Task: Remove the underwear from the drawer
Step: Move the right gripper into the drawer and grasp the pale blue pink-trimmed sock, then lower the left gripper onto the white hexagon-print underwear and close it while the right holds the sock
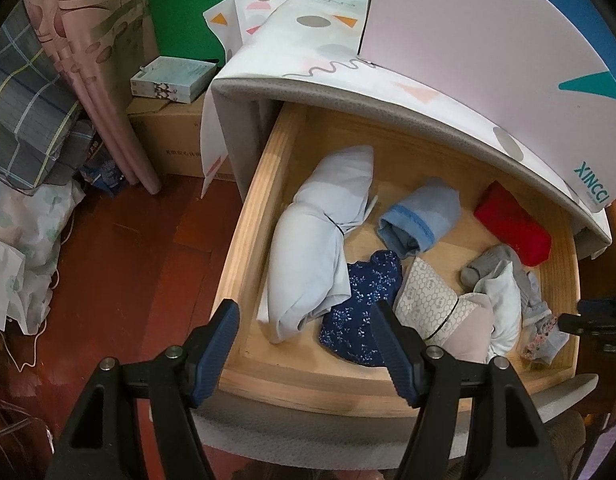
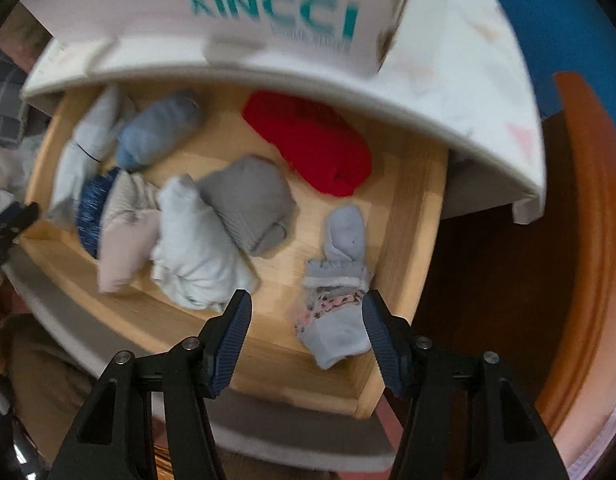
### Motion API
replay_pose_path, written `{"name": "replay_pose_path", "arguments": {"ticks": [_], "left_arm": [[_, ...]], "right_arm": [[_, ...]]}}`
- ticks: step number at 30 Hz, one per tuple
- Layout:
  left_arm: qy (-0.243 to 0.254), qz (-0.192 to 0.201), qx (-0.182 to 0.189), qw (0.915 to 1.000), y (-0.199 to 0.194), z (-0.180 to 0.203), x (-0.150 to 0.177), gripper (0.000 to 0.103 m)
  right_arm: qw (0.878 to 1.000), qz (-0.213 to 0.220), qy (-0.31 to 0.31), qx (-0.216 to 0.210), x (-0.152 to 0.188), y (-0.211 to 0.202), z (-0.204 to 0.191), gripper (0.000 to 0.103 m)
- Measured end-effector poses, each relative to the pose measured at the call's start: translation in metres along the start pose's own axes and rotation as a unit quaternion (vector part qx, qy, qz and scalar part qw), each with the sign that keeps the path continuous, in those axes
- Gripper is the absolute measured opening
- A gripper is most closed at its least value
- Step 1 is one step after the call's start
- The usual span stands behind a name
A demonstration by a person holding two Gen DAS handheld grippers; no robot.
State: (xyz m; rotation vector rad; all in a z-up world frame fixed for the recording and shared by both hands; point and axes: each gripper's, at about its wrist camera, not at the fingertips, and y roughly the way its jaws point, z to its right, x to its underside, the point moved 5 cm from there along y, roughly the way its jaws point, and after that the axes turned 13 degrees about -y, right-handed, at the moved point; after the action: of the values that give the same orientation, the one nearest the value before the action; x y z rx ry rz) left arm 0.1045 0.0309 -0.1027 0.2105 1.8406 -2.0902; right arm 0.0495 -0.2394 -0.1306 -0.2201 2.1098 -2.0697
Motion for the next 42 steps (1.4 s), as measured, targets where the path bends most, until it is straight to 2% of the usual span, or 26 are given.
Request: {"name": "replay_pose_path", "arguments": {"ticks": [9,14,21,23,26,32,38,42], "left_arm": [[0.000,-0.003,0.001,1.0000,0.002,0.000,0.001,0.070],[0.003,-0.006,0.001,1.0000,0.003,0.002,0.001,0.070],[0.003,-0.008,-0.002,1.0000,0.005,0.002,0.002,0.070],[0.003,-0.008,-0.003,1.0000,0.005,0.002,0.002,0.070],[0.004,-0.009,-0.004,0.9999,0.006,0.003,0.002,0.070],[0.007,-0.010,-0.008,0.9999,0.006,0.003,0.003,0.070],[0.010,-0.022,-0.008,0.9997,0.009,0.003,0.005,0.070],[0.014,-0.034,-0.004,0.9993,0.012,0.003,0.006,0.070]], "right_arm": [[0.994,-0.074,-0.066,0.055,-0.005,0.049,-0.006,0.052],[0.991,-0.096,-0.074,0.053,-0.001,0.066,-0.007,0.052],[0.992,-0.101,-0.070,0.031,0.003,0.077,-0.018,0.053],[0.993,-0.099,-0.058,0.012,0.006,0.076,-0.024,0.052],[0.995,-0.095,-0.039,0.001,0.011,0.073,-0.030,0.045],[0.997,-0.075,0.014,-0.006,0.023,0.064,-0.018,0.034],[0.997,-0.024,0.073,-0.015,0.029,0.045,-0.010,0.020],[0.994,0.012,0.102,-0.030,0.039,0.029,0.003,0.018]]}}
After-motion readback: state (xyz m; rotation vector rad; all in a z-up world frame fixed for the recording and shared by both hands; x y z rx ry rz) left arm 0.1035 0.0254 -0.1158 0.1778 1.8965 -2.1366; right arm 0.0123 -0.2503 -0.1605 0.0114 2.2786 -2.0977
